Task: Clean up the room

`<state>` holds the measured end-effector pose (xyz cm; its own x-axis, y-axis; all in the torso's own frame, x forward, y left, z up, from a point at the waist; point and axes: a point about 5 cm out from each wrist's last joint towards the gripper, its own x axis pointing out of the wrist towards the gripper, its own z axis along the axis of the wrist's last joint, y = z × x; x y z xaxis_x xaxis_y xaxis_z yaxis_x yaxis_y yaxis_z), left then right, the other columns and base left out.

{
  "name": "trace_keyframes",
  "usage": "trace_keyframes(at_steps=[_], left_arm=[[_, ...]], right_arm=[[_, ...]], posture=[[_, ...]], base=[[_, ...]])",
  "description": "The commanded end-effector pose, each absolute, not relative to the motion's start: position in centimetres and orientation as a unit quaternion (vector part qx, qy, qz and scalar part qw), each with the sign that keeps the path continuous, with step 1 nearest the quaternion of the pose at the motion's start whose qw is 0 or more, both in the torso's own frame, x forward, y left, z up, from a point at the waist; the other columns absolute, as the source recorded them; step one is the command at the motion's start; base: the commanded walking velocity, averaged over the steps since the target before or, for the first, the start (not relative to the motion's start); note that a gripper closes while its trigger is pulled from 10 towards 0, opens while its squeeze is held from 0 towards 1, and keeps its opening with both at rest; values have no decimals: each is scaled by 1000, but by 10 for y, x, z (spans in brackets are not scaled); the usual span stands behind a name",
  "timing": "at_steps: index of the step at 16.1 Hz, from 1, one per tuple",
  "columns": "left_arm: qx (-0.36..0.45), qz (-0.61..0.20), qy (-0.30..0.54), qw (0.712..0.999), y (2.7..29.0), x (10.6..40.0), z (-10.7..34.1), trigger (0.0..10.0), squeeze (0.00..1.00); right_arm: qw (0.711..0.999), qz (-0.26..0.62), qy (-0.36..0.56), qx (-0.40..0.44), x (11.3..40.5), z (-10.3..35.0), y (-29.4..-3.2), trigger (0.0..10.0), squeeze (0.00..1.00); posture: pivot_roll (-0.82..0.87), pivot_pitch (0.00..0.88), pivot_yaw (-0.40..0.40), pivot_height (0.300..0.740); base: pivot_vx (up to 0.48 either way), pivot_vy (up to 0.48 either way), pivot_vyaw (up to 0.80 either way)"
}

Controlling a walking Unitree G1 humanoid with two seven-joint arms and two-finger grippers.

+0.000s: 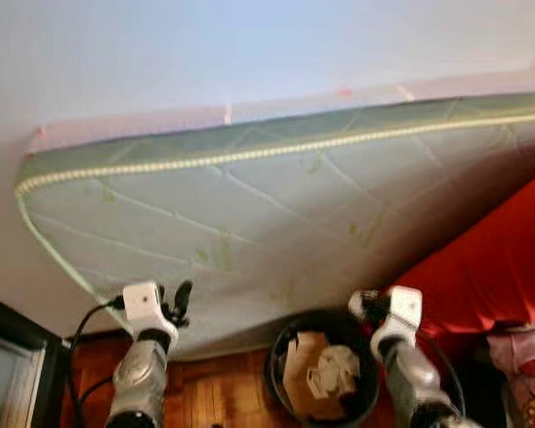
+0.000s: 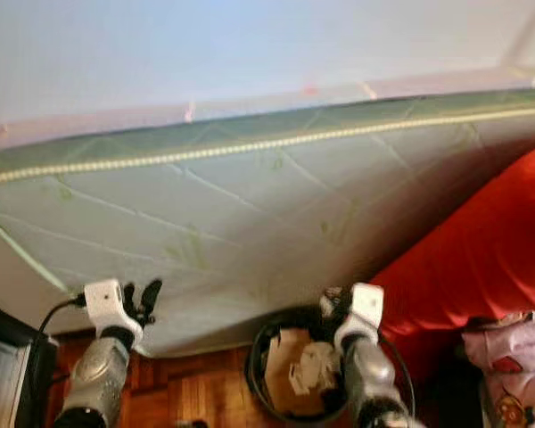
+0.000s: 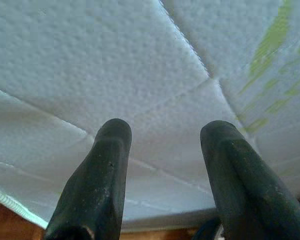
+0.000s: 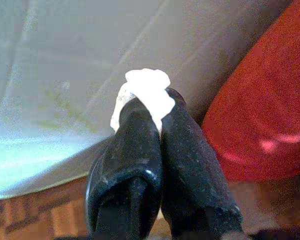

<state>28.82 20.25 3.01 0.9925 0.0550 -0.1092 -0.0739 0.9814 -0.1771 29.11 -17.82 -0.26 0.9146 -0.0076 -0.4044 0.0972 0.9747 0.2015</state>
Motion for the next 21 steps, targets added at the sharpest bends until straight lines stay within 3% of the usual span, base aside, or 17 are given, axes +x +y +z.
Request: trace_keyframes(at_steps=[1,6,14,16,18,19,21], left_arm=[[-88,32,49,994,204,283,28,10000,0],[-89,30,38,995,201,280,34,10000,0],[-77,12,29,997,194,283,43,10000,0],[-73,10,34,997,194,279,40,10000,0],[-71,10,37,997,196,277,39,10000,0],[-69,12,37,997,198,276,39,10000,0],[-66,12,38,997,199,276,40,10000,0]], right_arm=[[972,-43,210,99,288,-5,-186,10000,0],[968,-50,230,83,282,-10,-200,10000,0],[958,-14,267,105,269,-23,-193,10000,0],[955,-22,275,111,261,-27,-206,10000,12],[953,-25,279,117,255,-29,-216,10000,824],[951,-24,282,122,252,-30,-220,10000,1000],[947,-22,289,135,246,-34,-220,10000,1000]], posture=[[140,243,-42,740],[141,301,-72,740],[152,323,-68,740],[156,331,-66,740],[157,339,-63,740],[160,341,-61,740],[163,346,-59,740]], base=[[0,0,0],[0,0,0],[0,0,0],[0,0,0],[0,0,0],[0,0,0],[0,0,0]])
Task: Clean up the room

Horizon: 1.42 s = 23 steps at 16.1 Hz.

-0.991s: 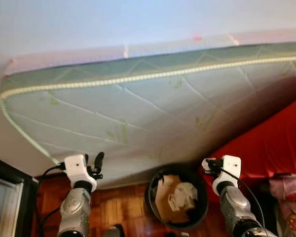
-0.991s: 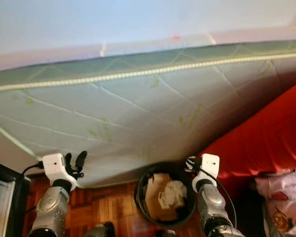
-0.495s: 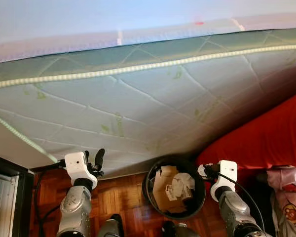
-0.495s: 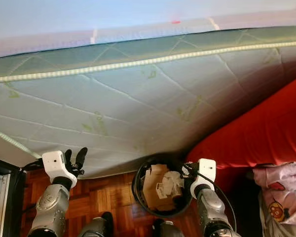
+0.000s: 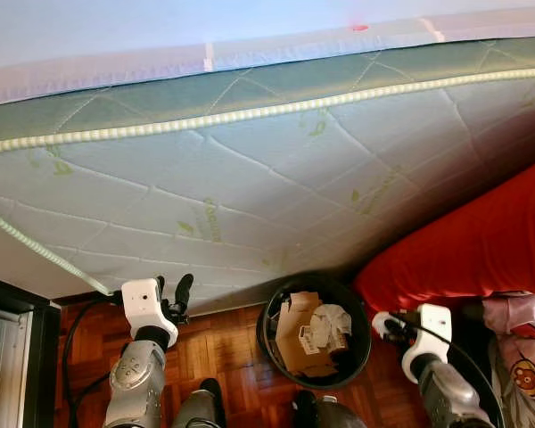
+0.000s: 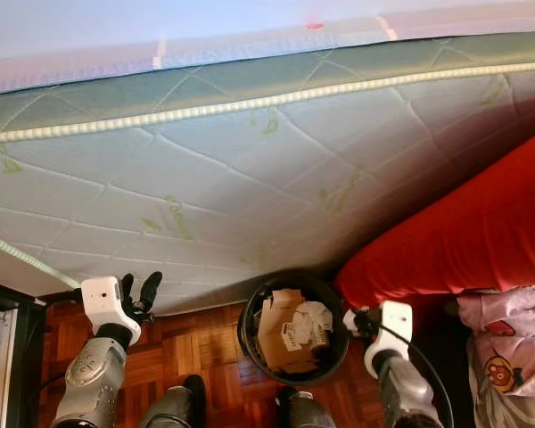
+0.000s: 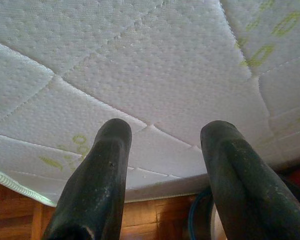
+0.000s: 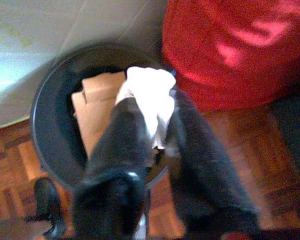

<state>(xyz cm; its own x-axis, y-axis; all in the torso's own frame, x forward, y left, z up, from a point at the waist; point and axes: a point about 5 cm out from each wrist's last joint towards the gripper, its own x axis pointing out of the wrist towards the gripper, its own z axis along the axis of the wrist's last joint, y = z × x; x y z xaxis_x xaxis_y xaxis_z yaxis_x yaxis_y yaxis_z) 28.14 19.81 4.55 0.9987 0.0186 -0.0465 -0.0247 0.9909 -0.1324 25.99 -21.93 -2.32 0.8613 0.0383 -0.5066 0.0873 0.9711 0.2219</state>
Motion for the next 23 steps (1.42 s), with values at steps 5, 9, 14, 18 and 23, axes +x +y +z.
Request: trace_keyframes(at_steps=[5,9,14,18,23], left_arm=[[-62,15,38,997,201,276,40,10000,0],[-61,18,40,997,202,273,38,10000,0],[-61,20,40,997,201,272,38,10000,0],[-60,20,40,997,200,271,38,10000,0],[-61,22,58,996,201,267,30,10000,0]], right_arm=[[942,14,286,174,242,-39,-206,10000,1000],[945,2,284,162,238,-41,-205,10000,1000],[948,-2,235,214,243,-34,-209,10000,1000],[944,31,223,242,269,-20,-186,10000,1000],[946,22,254,198,273,-21,-173,10000,0]], posture=[[168,358,-57,740],[175,367,-58,740],[172,374,-60,740],[177,377,-62,740],[171,371,-61,740]], base=[[0,0,0],[0,0,0],[0,0,0],[0,0,0],[0,0,0]])
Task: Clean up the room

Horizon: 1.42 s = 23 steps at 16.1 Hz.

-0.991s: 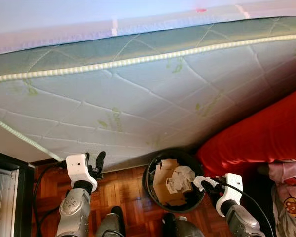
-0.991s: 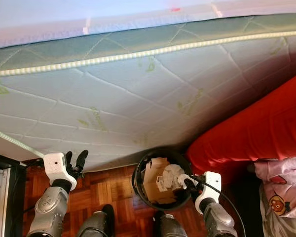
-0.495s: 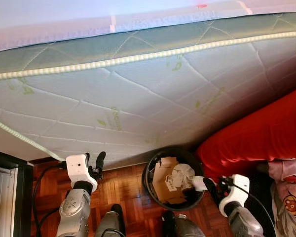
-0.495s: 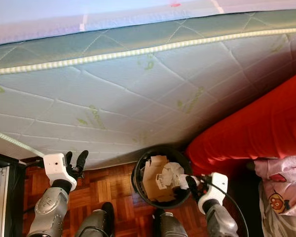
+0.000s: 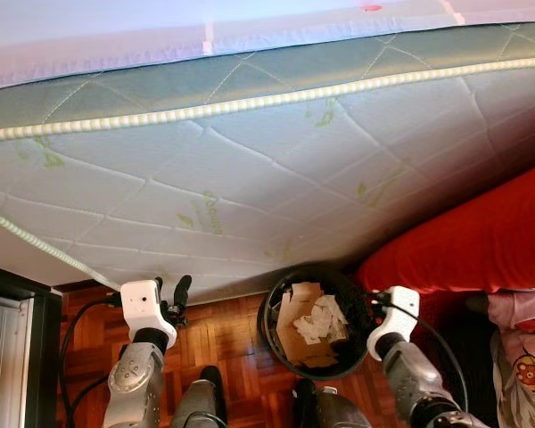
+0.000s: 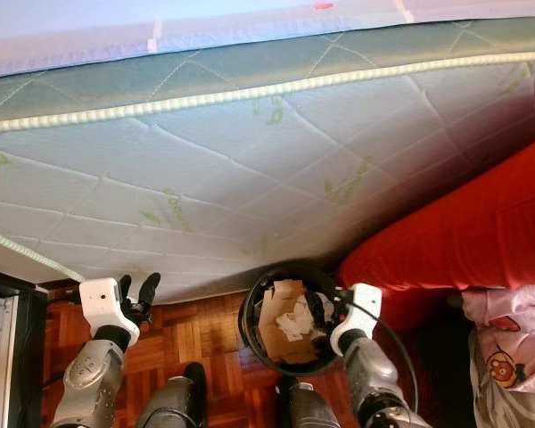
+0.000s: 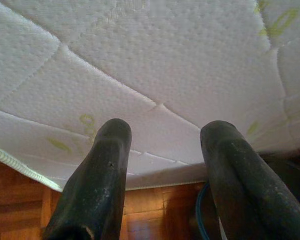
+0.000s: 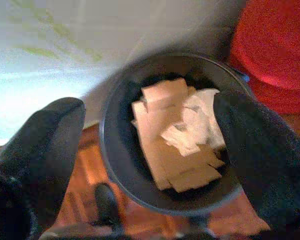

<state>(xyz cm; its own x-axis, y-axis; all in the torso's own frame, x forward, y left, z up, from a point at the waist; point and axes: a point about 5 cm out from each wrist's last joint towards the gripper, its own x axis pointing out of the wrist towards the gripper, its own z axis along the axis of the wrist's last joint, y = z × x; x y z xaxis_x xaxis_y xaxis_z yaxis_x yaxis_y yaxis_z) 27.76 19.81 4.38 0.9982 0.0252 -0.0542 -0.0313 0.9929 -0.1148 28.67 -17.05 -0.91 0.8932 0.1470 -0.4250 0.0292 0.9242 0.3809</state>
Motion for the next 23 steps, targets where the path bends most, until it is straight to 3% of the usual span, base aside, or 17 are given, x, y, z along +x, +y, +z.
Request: trace_keyframes(at_steps=[1,3,7,10,14,19,23], left_arm=[[-60,24,80,995,203,264,21,10000,0],[-56,29,105,992,207,259,12,10000,0],[-43,49,228,972,219,231,-30,10000,0],[-31,65,297,952,225,214,-49,10000,0],[-39,87,356,930,225,193,-66,10000,0],[-41,91,388,916,230,176,-75,10000,0],[-45,105,418,901,252,151,-80,10000,0]], right_arm=[[946,-6,272,175,269,-26,-179,10000,0],[946,-31,277,167,266,-27,-191,10000,0],[938,-104,302,137,237,-43,-224,10000,0],[921,-110,342,152,211,-61,-219,10000,0],[896,-125,397,152,181,-79,-214,10000,0],[895,-79,420,132,172,-85,-202,10000,0],[897,-12,432,95,171,-87,-188,10000,0]], posture=[[165,344,-60,740],[164,323,-59,740],[139,190,-40,740],[129,97,-15,740],[109,46,-17,740],[80,44,-17,740],[74,50,-12,740]], base=[[0,0,0],[0,0,0],[0,0,0],[0,0,0],[0,0,0],[0,0,0],[0,0,0]])
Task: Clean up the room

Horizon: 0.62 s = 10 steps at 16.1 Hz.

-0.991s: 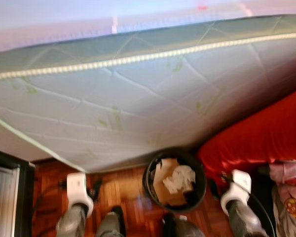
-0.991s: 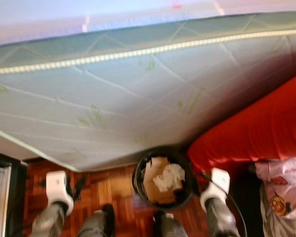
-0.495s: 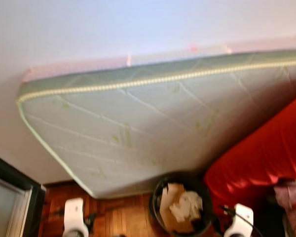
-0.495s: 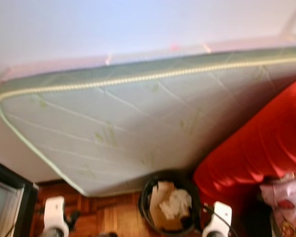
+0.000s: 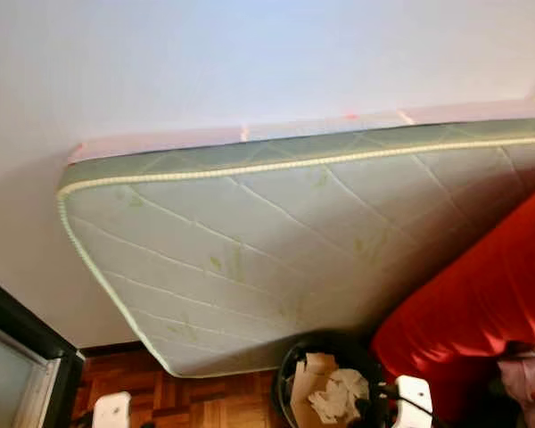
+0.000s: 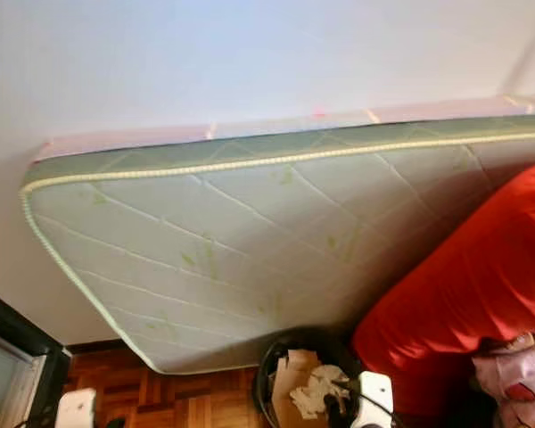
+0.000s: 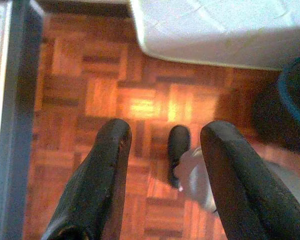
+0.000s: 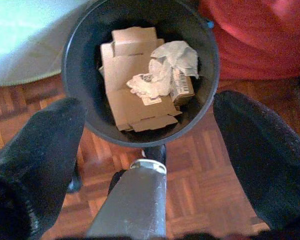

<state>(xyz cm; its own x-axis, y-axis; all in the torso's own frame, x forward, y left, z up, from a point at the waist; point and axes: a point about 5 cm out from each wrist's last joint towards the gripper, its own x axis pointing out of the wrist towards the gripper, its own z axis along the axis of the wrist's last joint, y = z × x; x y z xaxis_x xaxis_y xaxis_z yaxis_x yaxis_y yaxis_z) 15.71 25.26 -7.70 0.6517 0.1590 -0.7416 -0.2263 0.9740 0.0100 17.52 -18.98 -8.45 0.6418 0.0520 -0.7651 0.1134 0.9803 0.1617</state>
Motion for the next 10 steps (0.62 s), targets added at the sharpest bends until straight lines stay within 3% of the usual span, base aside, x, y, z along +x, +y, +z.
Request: trace_keyframes(at_steps=[1,5,10], left_arm=[[-45,105,424,899,253,149,-81,10000,0],[-47,103,442,890,242,146,-86,10000,0],[-44,96,437,893,230,168,-82,10000,0]], right_arm=[[895,-7,435,93,168,-88,-186,10000,0],[889,-49,438,120,161,-91,-190,10000,0],[888,-61,438,127,155,-94,-187,10000,0]], posture=[[73,50,-11,740],[61,37,-9,740],[70,21,-14,740]], base=[[0,0,0],[0,0,0],[0,0,0]])
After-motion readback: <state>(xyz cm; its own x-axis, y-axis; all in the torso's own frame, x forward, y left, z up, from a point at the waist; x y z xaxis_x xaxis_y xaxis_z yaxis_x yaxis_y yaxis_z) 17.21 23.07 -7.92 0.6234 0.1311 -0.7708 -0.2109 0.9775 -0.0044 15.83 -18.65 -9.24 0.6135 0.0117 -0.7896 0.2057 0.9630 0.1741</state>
